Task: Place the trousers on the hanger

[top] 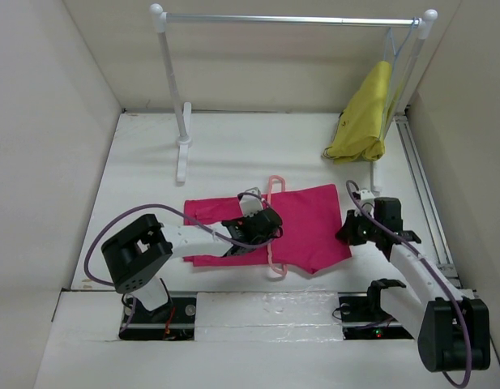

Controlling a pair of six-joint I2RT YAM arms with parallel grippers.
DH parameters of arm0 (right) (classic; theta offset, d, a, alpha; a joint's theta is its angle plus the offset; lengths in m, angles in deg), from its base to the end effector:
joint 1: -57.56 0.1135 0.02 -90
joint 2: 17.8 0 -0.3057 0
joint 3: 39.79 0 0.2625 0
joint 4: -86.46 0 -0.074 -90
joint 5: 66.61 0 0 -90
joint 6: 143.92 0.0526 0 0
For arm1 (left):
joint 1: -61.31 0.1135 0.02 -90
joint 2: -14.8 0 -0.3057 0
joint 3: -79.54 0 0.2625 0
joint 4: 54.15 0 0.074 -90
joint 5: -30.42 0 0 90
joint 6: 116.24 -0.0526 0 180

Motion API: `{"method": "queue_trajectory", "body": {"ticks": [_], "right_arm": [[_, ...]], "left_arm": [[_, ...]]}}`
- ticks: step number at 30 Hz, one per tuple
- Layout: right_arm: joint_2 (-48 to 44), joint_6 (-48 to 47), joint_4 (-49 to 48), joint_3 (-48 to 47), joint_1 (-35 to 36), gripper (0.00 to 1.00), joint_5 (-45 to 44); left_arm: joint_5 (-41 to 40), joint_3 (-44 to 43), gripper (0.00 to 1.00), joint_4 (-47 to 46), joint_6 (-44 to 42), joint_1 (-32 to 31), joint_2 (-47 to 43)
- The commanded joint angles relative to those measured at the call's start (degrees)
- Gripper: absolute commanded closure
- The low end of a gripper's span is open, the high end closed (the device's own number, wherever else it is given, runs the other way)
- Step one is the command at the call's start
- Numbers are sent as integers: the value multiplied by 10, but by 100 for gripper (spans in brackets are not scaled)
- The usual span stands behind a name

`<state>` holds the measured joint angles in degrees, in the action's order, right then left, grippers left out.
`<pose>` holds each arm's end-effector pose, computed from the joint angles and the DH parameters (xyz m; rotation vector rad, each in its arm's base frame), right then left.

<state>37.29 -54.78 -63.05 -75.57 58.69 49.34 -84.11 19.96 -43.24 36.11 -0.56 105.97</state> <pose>0.1706 0.0264 0.1847 -0.2428 2.3845 0.5524 0.1794 -0.2893 0.1993 -0.2307 2.3092 -0.6635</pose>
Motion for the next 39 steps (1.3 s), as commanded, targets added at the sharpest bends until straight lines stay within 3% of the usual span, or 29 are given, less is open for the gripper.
{"method": "queue_trajectory", "body": {"ticks": [1, 6, 13, 25, 39], "right_arm": [[-26, 0, 49, 15, -5, 100, 7], [-35, -8, 41, 9, -16, 100, -14], [52, -25, 5, -18, -46, 100, 10], [56, -89, 44, -63, -137, 100, 34], [23, -85, 52, -33, -151, 100, 28]], "left_arm": [[-74, -8, 100, 36, -11, 21, -4], [-68, 26, 100, 40, -23, 21, -35], [-93, 37, 100, 82, -37, 10, -43], [-88, 66, 100, 106, -68, 10, -57], [-58, 82, 100, 140, -11, -14, -103]]}}
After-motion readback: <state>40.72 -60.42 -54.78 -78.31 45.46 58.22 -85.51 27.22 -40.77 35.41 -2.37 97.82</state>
